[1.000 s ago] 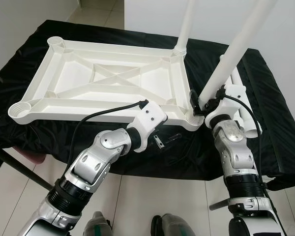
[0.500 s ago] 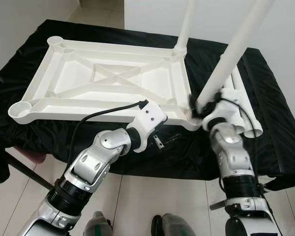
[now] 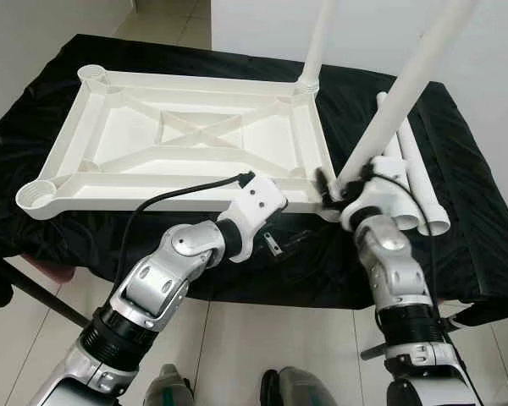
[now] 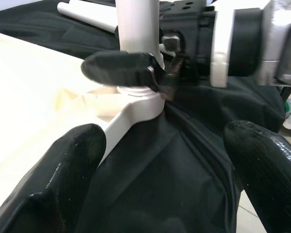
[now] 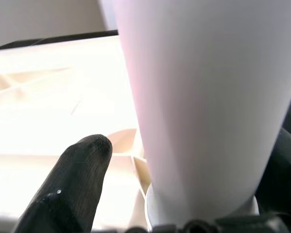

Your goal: Building children table

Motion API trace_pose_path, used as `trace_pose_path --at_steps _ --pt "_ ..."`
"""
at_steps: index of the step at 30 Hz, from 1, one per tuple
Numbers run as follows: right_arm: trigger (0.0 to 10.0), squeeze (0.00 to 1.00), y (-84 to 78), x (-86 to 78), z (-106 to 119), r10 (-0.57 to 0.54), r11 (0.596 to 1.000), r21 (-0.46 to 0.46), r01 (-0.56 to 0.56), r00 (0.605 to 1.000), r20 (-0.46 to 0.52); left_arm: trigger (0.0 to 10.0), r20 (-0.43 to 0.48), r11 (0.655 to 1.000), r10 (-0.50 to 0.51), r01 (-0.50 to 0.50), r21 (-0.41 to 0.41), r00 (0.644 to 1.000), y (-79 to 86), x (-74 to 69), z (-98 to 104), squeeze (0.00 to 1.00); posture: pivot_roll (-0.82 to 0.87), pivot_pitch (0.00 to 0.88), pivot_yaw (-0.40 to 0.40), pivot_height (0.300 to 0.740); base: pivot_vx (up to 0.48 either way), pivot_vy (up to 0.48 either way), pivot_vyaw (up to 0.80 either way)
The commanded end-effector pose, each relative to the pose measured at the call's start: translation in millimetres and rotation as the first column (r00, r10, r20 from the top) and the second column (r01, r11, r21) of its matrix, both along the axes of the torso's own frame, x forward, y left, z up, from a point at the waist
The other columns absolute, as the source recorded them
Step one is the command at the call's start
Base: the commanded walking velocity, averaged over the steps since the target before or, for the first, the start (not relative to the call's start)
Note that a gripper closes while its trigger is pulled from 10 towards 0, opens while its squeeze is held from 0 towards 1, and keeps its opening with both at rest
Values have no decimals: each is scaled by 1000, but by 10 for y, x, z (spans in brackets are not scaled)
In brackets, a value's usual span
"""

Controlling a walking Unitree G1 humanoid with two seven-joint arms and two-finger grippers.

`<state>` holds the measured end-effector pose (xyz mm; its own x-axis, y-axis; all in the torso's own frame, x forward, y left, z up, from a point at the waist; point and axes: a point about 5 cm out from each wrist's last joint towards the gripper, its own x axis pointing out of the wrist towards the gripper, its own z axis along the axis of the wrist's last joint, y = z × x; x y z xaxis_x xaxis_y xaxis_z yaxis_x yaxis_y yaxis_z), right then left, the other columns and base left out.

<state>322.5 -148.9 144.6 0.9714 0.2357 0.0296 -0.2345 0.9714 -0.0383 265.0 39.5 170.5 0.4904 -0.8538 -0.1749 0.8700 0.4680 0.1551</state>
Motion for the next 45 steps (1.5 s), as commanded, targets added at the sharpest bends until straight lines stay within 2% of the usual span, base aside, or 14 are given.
trace_pose_path --at_steps 1,10,12,13,14,26,29,30,31,32,35,38,40,45 --pt "10000 0 126 -39 -7 109 994 -10 -109 994 -1 10000 -13 998 -67 67 9 998 -35 -48 4 0 -28 30 -31 740 0 0 0" --pt "10000 0 -12 13 -27 58 998 -11 -58 998 -23 10000 -13 998 -64 64 7 998 -32 -45 6 0 -28 32 -35 740 0 0 0" --pt "9490 0 -63 28 -18 22 1000 13 -22 1000 -19 10000 -13 998 -64 64 7 998 -32 -44 6 0 -28 31 -36 740 0 0 0" --pt "2784 0 -108 40 -9 -9 999 35 10 1000 -17 10000 -13 998 -64 64 6 998 -33 -44 8 0 -28 31 -36 740 0 0 0" --pt "0 0 -148 47 2 -42 997 57 42 999 -12 10000 -13 998 -64 64 5 998 -34 -43 9 0 -30 31 -34 740 0 0 0" --pt "0 0 -178 15 -60 -98 975 196 109 993 -64 10000 -16 997 -72 72 5 997 -42 -50 9 0 -33 35 -29 740 0 0 0" --pt "0 0 -114 -6 -75 -53 993 103 58 997 -48 10000 -16 997 -73 73 5 997 -44 -50 9 0 -33 35 -29 740 0 0 0" --pt "0 0 -83 -17 -78 -21 1000 -15 21 1000 -17 10000 -17 997 -73 73 5 997 -44 -51 9 0 -33 35 -29 740 0 0 0" --pt "0 0 -83 -17 -78 -21 1000 -15 21 1000 -17 10000 -17 997 -73 73 5 997 -44 -51 9 0 -33 35 -29 740 0 0 0" --pt "0 0 -67 -23 -93 2 995 -101 -3 1000 -10 10000 -17 997 -73 73 5 997 -44 -51 10 0 -33 35 -30 740 0 0 0" --pt "0 0 -61 -25 -104 15 989 -150 -16 1000 -7 10000 -17 997 -73 73 5 997 -44 -51 10 0 -33 35 -30 740 0 0 0" --pt "0 0 -89 -11 -94 -2 994 -111 0 1000 -13 10000 -17 997 -72 72 4 997 -45 -51 10 0 -33 34 -32 740 0 0 0" --pt "0 0 -149 14 -68 -51 995 82 55 997 -51 10000 -18 997 -72 72 2 997 -45 -52 11 0 -32 36 -34 740 0 0 0" --pt "0 0 -161 5 -71 -59 992 105 64 997 -51 10000 -19 997 -73 73 0 997 -45 -56 13 0 -34 37 -30 740 0 0 0"
